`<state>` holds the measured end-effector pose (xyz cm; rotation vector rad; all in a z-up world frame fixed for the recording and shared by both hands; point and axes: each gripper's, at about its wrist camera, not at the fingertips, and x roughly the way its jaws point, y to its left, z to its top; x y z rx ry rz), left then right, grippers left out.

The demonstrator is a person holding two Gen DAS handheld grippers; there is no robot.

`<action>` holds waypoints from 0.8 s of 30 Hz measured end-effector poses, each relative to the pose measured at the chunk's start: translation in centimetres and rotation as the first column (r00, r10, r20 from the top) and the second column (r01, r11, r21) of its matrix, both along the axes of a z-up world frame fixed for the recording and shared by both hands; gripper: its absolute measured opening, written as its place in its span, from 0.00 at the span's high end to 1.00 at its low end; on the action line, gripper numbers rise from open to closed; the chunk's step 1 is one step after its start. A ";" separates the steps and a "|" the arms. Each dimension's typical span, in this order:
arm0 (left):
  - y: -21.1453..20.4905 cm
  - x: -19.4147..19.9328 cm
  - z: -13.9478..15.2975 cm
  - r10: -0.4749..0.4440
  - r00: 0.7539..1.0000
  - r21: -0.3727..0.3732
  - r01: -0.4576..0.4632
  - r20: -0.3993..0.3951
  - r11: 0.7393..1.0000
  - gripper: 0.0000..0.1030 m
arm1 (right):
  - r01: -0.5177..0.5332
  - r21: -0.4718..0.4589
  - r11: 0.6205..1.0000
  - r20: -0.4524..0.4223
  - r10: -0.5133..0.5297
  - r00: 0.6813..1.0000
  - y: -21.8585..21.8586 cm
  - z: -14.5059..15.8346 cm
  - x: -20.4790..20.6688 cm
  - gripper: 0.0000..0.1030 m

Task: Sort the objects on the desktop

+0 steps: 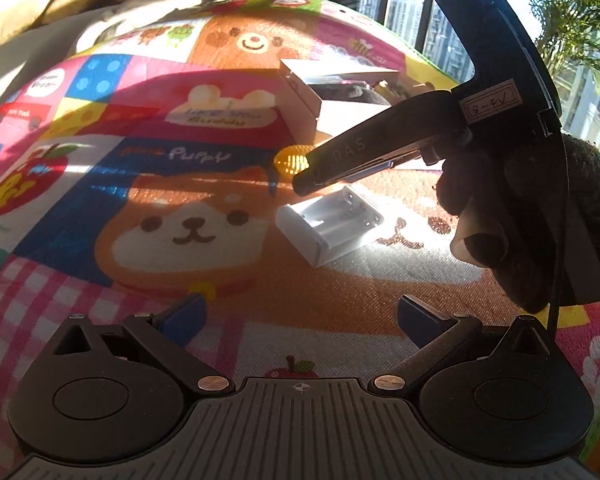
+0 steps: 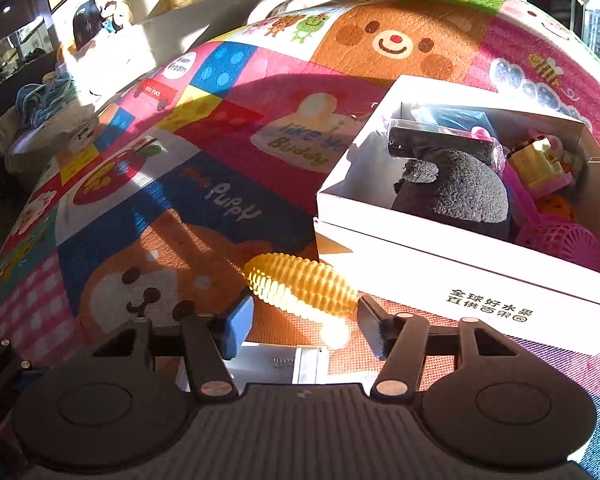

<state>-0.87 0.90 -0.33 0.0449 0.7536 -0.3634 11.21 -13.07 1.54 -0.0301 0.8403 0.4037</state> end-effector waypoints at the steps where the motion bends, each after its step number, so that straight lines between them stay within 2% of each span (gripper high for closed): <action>1: -0.1 0.0 0.1 0.000 1.000 0.003 0.000 0.000 1.000 0.00 | 0.006 0.005 1.000 0.010 -0.006 1.000 -0.4 0.1 -0.3 0.60; 6: -1.0 0.4 0.3 -0.011 1.000 0.009 0.011 0.008 1.000 0.00 | 0.016 0.024 1.000 0.017 -0.017 1.000 -3.6 0.0 -2.1 0.66; 10: -2.7 1.2 0.2 -0.045 0.999 0.032 0.044 0.030 0.999 0.00 | 0.027 0.046 0.999 0.009 -0.027 1.000 -6.3 0.1 -4.5 0.66; 14: -4.8 2.8 -0.1 -0.071 0.994 0.094 0.063 0.079 0.994 0.00 | 0.067 0.095 0.993 0.025 -0.070 0.997 -9.3 0.2 -7.4 0.62; 19: -7.4 3.5 -0.6 -0.212 0.974 0.112 0.202 0.085 0.973 0.00 | 0.213 0.197 0.957 0.054 -0.228 0.972 -13.7 0.3 -10.9 0.21; 21: -8.0 3.6 -1.2 -0.223 0.972 0.146 0.210 0.079 0.967 0.00 | 0.240 0.250 0.938 0.041 -0.258 0.965 -15.0 -0.1 -12.1 0.14; 24: -8.1 4.0 -1.2 -0.200 0.977 0.128 0.190 0.073 0.973 0.00 | 0.247 0.291 0.924 0.015 -0.263 0.965 -15.7 -1.2 -13.0 0.09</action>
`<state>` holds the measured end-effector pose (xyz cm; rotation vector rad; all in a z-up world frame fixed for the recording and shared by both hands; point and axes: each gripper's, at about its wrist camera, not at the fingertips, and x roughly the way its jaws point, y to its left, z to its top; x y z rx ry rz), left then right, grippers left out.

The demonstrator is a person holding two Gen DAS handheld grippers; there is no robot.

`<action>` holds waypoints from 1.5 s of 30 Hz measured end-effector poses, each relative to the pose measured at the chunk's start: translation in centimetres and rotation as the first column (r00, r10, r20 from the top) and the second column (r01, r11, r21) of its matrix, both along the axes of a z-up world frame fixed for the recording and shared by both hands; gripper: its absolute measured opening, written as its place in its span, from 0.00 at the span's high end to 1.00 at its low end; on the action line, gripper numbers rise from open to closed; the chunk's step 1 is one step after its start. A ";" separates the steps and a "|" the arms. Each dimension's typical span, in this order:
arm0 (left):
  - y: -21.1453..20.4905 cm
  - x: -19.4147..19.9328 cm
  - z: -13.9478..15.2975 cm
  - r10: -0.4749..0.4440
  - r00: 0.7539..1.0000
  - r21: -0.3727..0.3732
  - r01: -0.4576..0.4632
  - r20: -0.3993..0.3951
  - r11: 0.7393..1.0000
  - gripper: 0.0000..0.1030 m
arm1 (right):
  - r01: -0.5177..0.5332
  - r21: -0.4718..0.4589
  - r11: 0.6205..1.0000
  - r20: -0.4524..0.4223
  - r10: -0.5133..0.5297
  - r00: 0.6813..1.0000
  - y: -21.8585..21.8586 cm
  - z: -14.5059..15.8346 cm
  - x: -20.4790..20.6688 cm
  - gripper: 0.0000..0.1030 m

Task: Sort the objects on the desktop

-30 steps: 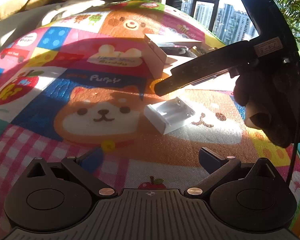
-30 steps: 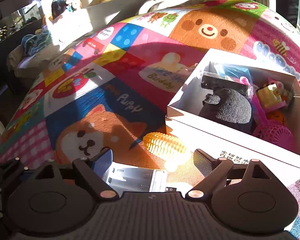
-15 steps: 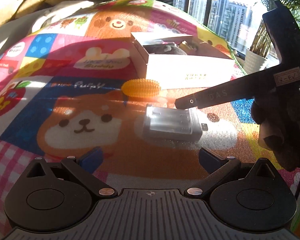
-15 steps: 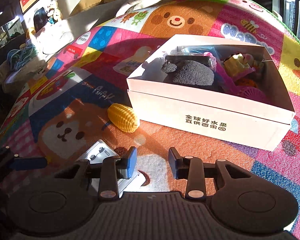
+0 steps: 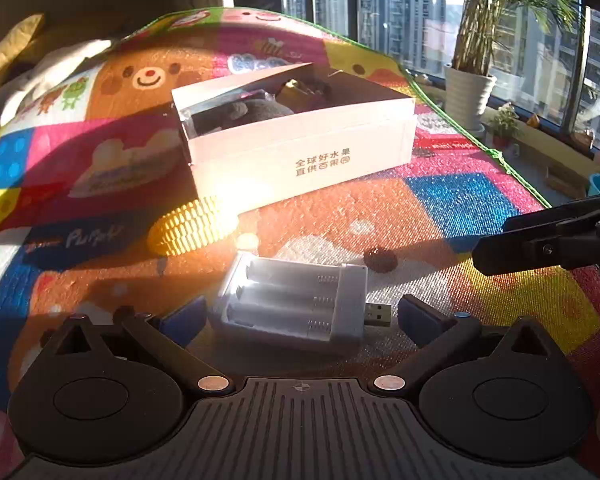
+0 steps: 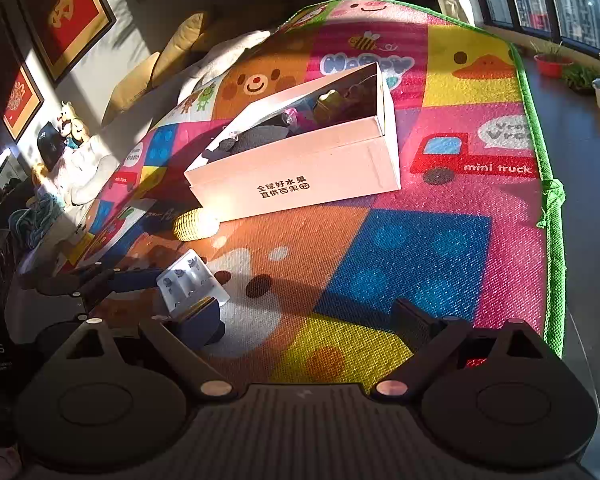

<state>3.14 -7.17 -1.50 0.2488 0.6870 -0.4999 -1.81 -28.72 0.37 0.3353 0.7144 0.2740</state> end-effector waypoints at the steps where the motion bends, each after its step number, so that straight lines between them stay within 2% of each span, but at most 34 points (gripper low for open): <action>1: -0.1 0.1 0.0 0.016 1.000 0.004 -0.016 0.011 1.000 0.00 | 0.002 -0.004 1.000 0.014 -0.002 1.000 0.0 0.0 -0.3 0.08; 4: -0.5 -0.2 0.0 0.023 0.999 0.029 -0.024 0.038 0.999 0.00 | 0.005 -0.011 1.000 0.026 -0.005 1.000 0.4 0.1 -0.3 0.00; 8: -0.4 -1.4 0.3 0.038 0.996 0.051 -0.042 0.080 0.998 0.01 | 0.013 -0.017 1.000 0.024 -0.013 1.000 0.4 -0.2 -0.3 0.00; 10: 0.1 -2.2 0.4 0.047 0.995 0.058 -0.052 0.089 0.997 0.13 | 0.013 -0.030 0.999 0.026 -0.013 1.000 0.5 -0.3 -0.4 0.00; 11: 0.6 -2.7 0.4 0.054 0.994 0.062 -0.060 0.093 0.996 0.23 | 0.012 -0.044 0.999 0.027 -0.011 1.000 0.8 -0.3 -0.4 0.00; 12: 1.3 -3.3 0.4 0.073 0.992 0.065 -0.080 0.098 0.995 0.23 | 0.009 -0.066 0.998 0.028 -0.007 1.000 1.1 -0.3 -0.4 0.00; 15: 3.7 -4.5 0.4 0.160 0.980 0.073 -0.170 0.118 0.983 0.19 | 0.001 -0.140 0.990 0.025 0.002 1.000 2.2 -0.3 -0.4 0.00; 17: 5.8 -4.8 0.5 0.258 0.957 0.073 -0.269 0.134 0.960 0.12 | -0.008 -0.197 0.980 0.015 0.011 1.000 3.0 -0.3 -0.3 0.00; 18: 6.7 -4.7 0.6 0.299 0.945 0.059 -0.309 0.131 0.949 0.08 | -0.014 -0.222 0.975 0.008 0.017 1.000 3.4 -0.3 -0.2 0.00; 20: 8.9 -4.4 0.9 0.379 0.920 -0.018 -0.379 0.098 0.925 0.06 | -0.032 -0.294 0.955 -0.013 0.029 0.999 4.3 -0.2 0.1 0.00; 21: 9.9 -4.3 0.9 0.396 0.915 -0.056 -0.393 0.077 0.918 0.05 | -0.068 -0.323 0.944 -0.029 0.062 0.998 5.0 0.0 0.4 0.00; 23: 10.6 -4.4 1.0 0.398 0.916 -0.101 -0.391 0.052 0.915 0.04 | -0.155 -0.294 0.943 -0.022 0.156 0.988 6.1 0.7 0.9 0.00; 26: 10.2 -5.0 1.1 0.356 0.931 -0.116 -0.345 0.085 0.931 0.01 | -0.110 -0.263 0.958 0.066 0.132 0.989 8.6 2.9 2.4 0.00; 29: 9.6 -5.4 1.1 0.337 0.934 -0.108 -0.326 0.114 0.939 0.00 | -0.073 -0.203 0.976 0.074 0.089 0.993 11.1 3.8 5.5 0.00; 30: 9.6 -5.4 1.1 0.339 0.934 -0.110 -0.328 0.112 0.938 0.00 | -0.065 -0.197 0.978 0.057 0.077 0.995 12.1 3.7 6.8 0.01; 33: 10.2 -5.0 1.0 0.358 0.931 -0.131 -0.347 0.074 0.929 0.00 | -0.081 -0.208 0.975 -0.012 0.080 0.997 14.9 2.6 10.5 0.15; 36: 11.2 -4.3 0.7 0.373 0.928 -0.172 -0.365 0.014 0.915 0.00 | -0.100 -0.243 0.965 -0.039 0.093 0.995 16.9 1.7 12.4 0.15; 37: 11.6 -4.2 0.6 0.378 0.926 -0.190 -0.372 -0.008 0.908 0.00 | -0.101 -0.254 0.962 -0.041 0.094 0.995 17.3 1.5 12.7 0.18; 38: 11.8 -4.0 0.6 0.381 0.924 -0.201 -0.377 -0.023 0.904 0.00 | -0.105 -0.261 0.960 -0.043 0.097 0.994 17.7 1.3 13.0 0.22; 39: 11.9 -3.9 0.5 0.382 0.923 -0.209 -0.381 -0.035 0.901 0.00 | -0.110 -0.266 0.958 -0.047 0.101 0.994 17.8 1.2 13.1 0.38; 42: 12.0 -3.9 0.4 0.383 0.923 -0.208 -0.383 -0.043 0.900 0.00 | -0.108 -0.277 0.955 -0.046 0.099 0.994 17.7 1.3 12.9 0.40; 45: 11.8 -4.0 0.4 0.383 0.923 -0.200 -0.383 -0.043 0.902 0.00 | -0.100 -0.299 0.949 0.001 0.105 0.994 16.7 2.2 11.2 0.40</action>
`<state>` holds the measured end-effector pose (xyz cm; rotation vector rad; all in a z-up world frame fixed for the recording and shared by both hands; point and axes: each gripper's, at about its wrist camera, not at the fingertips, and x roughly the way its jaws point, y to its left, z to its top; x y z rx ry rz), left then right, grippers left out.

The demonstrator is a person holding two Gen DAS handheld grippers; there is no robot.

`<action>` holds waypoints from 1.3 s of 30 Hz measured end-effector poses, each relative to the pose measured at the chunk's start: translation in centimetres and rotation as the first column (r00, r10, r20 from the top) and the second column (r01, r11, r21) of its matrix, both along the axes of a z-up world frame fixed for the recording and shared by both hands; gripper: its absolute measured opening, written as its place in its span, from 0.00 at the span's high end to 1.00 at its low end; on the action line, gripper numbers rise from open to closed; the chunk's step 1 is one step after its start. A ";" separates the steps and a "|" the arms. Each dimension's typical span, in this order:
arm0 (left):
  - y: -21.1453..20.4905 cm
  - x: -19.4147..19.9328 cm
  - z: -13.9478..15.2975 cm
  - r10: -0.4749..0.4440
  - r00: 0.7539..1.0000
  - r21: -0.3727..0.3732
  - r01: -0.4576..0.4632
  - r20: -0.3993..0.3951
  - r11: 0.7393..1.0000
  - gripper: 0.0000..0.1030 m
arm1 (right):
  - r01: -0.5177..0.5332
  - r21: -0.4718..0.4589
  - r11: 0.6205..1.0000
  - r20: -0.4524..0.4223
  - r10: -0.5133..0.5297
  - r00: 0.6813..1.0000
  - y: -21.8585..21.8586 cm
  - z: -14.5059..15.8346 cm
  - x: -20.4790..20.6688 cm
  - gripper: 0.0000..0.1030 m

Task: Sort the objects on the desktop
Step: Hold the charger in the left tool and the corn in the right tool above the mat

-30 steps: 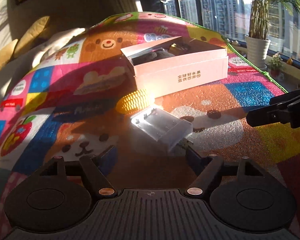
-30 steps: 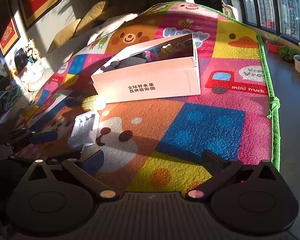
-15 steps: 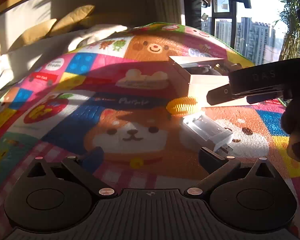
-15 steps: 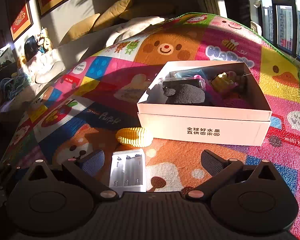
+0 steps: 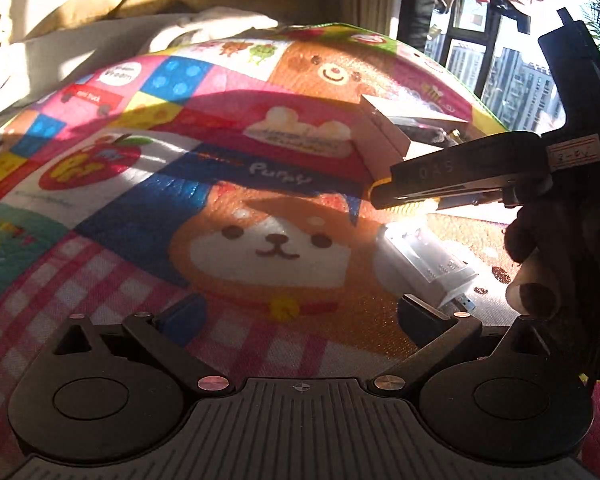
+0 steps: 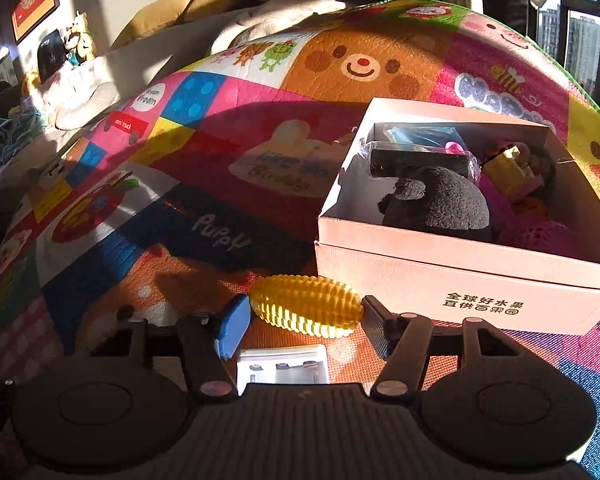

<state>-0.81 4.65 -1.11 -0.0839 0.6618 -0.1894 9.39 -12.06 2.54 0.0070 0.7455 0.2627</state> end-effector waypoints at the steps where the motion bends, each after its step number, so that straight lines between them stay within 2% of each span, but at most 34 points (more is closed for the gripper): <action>1: 0.0 0.0 0.0 0.000 1.000 0.002 0.000 -0.001 1.000 0.00 | -0.007 -0.002 1.000 0.019 0.007 1.000 -0.5 0.4 -0.8 0.40; 6: -0.7 0.3 0.1 -0.014 1.000 0.045 0.015 -0.009 0.999 0.00 | 0.008 0.008 1.000 0.062 -0.009 0.998 -5.0 1.7 -5.7 0.40; 10: -2.6 0.4 0.5 -0.163 0.987 0.081 0.162 0.010 0.983 0.00 | 0.075 0.008 0.997 0.043 -0.075 0.996 -9.1 0.4 -9.5 0.40; 13: -5.1 0.9 0.8 -0.267 0.963 0.107 0.262 0.034 0.959 0.00 | 0.121 0.016 0.993 0.030 -0.121 0.992 -11.4 -1.0 -11.2 0.40; 17: -9.1 2.0 0.6 -0.387 0.922 0.217 0.371 0.031 0.903 0.00 | 0.158 0.100 0.982 0.022 -0.161 0.987 -13.6 -1.9 -11.8 0.39; 19: -10.2 2.7 0.3 -0.400 0.917 0.251 0.386 0.003 0.887 0.00 | 0.154 0.128 0.980 0.040 -0.161 0.986 -14.0 -1.9 -12.1 0.28; 21: -10.5 3.4 0.0 -0.387 0.922 0.251 0.380 -0.022 0.890 0.00 | 0.155 0.142 0.978 0.070 -0.166 0.984 -14.2 -1.9 -12.5 0.19; 23: -10.3 3.8 -0.2 -0.373 0.927 0.228 0.372 -0.043 0.900 0.00 | 0.144 0.152 0.978 0.079 -0.157 0.984 -14.1 -1.9 -12.6 0.18; 25: -10.3 3.8 -0.4 -0.388 0.919 0.185 0.394 -0.070 0.900 0.00 | 0.140 0.165 0.976 0.090 -0.156 0.984 -14.2 -1.9 -12.6 0.17; 27: -10.6 3.2 -0.2 -0.436 0.896 0.144 0.444 -0.086 0.884 0.00 | 0.138 0.194 0.971 0.099 -0.159 0.982 -14.5 -1.7 -12.8 0.15; 30: -11.3 1.4 0.3 -0.588 0.802 0.058 0.595 -0.103 0.801 0.00 | 0.160 0.251 0.955 0.099 -0.190 0.977 -15.5 -1.7 -12.9 0.11; 31: -11.4 0.8 0.5 -0.621 0.778 0.047 0.627 -0.093 0.778 0.00 | 0.170 0.268 0.948 0.097 -0.202 0.975 -15.8 -1.7 -13.0 0.10; 32: -11.6 0.1 0.8 -0.636 0.769 0.066 0.640 -0.072 0.766 0.00 | 0.180 0.284 0.942 0.095 -0.215 0.972 -16.1 -1.7 -13.0 0.09; 33: -11.7 -0.2 1.0 -0.630 0.775 0.099 0.632 -0.051 0.769 0.00 | 0.189 0.297 0.936 0.092 -0.225 0.970 -16.3 -1.7 -13.0 0.08; 34: -11.8 -0.2 1.2 -0.604 0.796 0.137 0.603 -0.039 0.786 0.00 | 0.195 0.308 0.931 0.089 -0.233 0.968 -16.5 -1.7 -13.0 0.06; 36: -12.0 0.8 1.1 -0.509 0.861 0.237 0.498 -0.017 0.834 0.00 | 0.203 0.319 0.926 0.082 -0.240 0.967 -16.7 -1.7 -12.8 0.05; 37: -12.0 1.5 0.9 -0.475 0.880 0.272 0.459 -0.007 0.846 0.00 | 0.206 0.319 0.925 0.080 -0.243 0.967 -16.7 -1.8 -12.8 0.05; 39: -11.7 2.9 0.6 -0.457 0.890 0.287 0.441 -0.013 0.851 0.00 | 0.207 0.319 0.925 0.079 -0.243 0.967 -16.7 -1.8 -12.8 0.04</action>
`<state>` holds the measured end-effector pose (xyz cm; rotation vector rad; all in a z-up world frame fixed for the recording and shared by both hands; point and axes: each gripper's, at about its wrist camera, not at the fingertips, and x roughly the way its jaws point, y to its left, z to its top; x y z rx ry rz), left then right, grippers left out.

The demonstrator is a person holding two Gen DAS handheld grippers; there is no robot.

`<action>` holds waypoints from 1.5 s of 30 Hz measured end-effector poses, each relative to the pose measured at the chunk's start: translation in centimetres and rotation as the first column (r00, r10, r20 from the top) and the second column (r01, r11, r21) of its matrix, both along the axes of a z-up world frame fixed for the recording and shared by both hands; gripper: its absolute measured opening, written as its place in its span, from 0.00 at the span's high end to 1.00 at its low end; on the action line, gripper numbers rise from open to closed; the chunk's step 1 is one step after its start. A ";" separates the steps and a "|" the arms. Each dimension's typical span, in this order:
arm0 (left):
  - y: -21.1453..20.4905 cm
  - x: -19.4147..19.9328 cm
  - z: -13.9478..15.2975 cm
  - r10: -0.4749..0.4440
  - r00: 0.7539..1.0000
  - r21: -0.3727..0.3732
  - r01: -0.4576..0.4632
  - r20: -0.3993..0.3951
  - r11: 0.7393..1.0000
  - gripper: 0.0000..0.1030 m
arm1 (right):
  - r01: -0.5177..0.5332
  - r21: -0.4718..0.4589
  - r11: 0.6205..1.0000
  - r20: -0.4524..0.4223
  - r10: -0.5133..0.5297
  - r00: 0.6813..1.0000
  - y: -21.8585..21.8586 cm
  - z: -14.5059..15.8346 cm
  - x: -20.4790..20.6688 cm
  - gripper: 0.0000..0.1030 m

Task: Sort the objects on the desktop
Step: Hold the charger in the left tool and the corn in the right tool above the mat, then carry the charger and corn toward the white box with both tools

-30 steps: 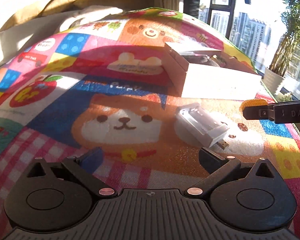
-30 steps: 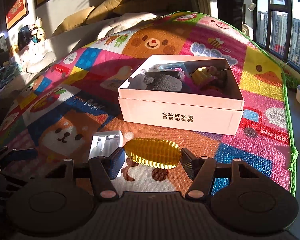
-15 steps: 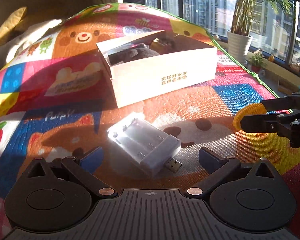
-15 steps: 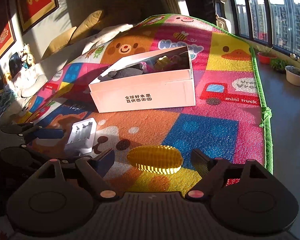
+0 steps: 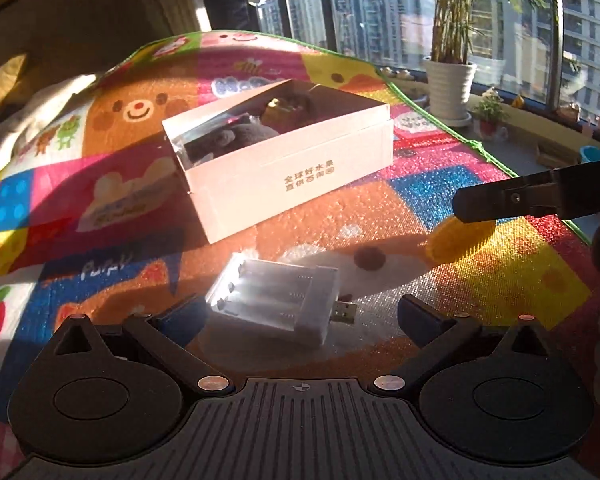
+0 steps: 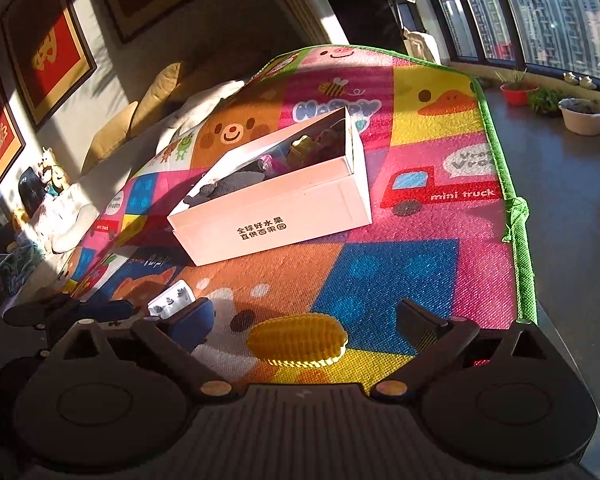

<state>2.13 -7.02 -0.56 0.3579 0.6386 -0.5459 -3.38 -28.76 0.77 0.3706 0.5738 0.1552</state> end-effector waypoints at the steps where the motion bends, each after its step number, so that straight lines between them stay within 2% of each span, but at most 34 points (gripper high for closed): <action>1: 0.1 0.5 -0.2 -0.005 1.000 -0.001 0.005 -0.012 1.000 0.00 | 0.002 -0.002 1.000 0.001 -0.002 1.000 0.0 0.0 -0.1 0.04; 3: 0.4 1.8 -0.6 -0.026 0.998 0.001 0.026 -0.055 1.000 0.00 | 0.003 -0.005 1.000 0.000 -0.003 1.000 0.1 0.0 0.0 0.02; 8: 0.8 3.4 -0.8 -0.011 0.997 -0.043 0.008 -0.072 0.999 0.00 | 0.009 -0.002 1.000 -0.004 -0.009 1.000 0.1 -0.1 -0.1 0.00; 14: 0.3 4.5 -1.2 -0.083 0.991 -0.084 0.074 -0.108 0.994 0.00 | 0.010 0.015 1.000 -0.023 -0.009 1.000 -0.2 -0.3 0.2 0.00; 19: 0.3 2.3 -1.0 -0.149 0.980 -0.111 0.134 -0.134 0.985 0.00 | 0.015 0.024 1.000 -0.026 -0.014 1.000 -0.3 -0.3 0.2 0.00; 22: -0.1 -0.9 -0.9 -0.220 0.966 -0.119 0.205 -0.132 0.971 0.00 | 0.014 0.023 1.000 -0.026 -0.014 1.000 -0.3 -0.3 0.2 0.00; 24: -0.6 -2.6 -0.9 -0.237 0.964 -0.123 0.223 -0.118 0.967 0.00 | 0.016 0.023 1.000 -0.023 -0.016 1.000 -0.3 -0.3 0.2 0.00; 26: -1.6 -3.5 -0.9 -0.192 0.977 -0.092 0.184 -0.091 0.979 0.00 | 0.023 0.024 0.999 -0.022 -0.022 1.000 -0.4 -0.3 0.2 0.00; 28: -2.8 -3.6 -0.8 -0.103 0.993 -0.057 0.100 -0.056 0.993 0.00 | 0.043 0.029 0.999 -0.015 -0.043 0.999 -0.6 -0.2 0.0 0.00; 30: -3.6 -3.1 -0.5 -0.028 0.998 -0.073 0.024 -0.054 0.997 0.00 | 0.071 0.041 0.997 -0.004 -0.071 0.997 -0.9 -0.2 -0.2 0.00; 32: -4.3 -2.5 -0.3 0.020 0.997 -0.106 -0.028 -0.077 0.994 0.00 | 0.117 0.064 0.991 0.008 -0.117 0.993 -1.5 -0.2 -0.5 0.00; 34: -5.0 -2.2 -0.3 0.058 0.996 -0.106 -0.065 -0.070 0.992 0.00 | 0.140 0.089 0.986 0.005 -0.141 0.990 -2.0 -0.3 -0.5 0.00; 38: -5.8 -1.4 -0.8 0.117 0.991 -0.085 -0.123 -0.066 0.989 0.00 | 0.145 0.113 0.983 -0.014 -0.144 0.989 -2.5 -0.5 -0.2 0.00; 42: -5.9 -1.6 -1.3 0.108 0.993 -0.058 -0.110 -0.044 0.992 0.00 | 0.142 0.115 0.983 -0.012 -0.141 0.990 -2.5 -0.6 -0.2 0.00; 45: -5.2 -1.6 -1.2 0.120 0.992 -0.073 -0.123 -0.044 0.990 0.00 | 0.138 0.116 0.984 -0.018 -0.137 0.990 -2.5 -0.6 -0.2 0.00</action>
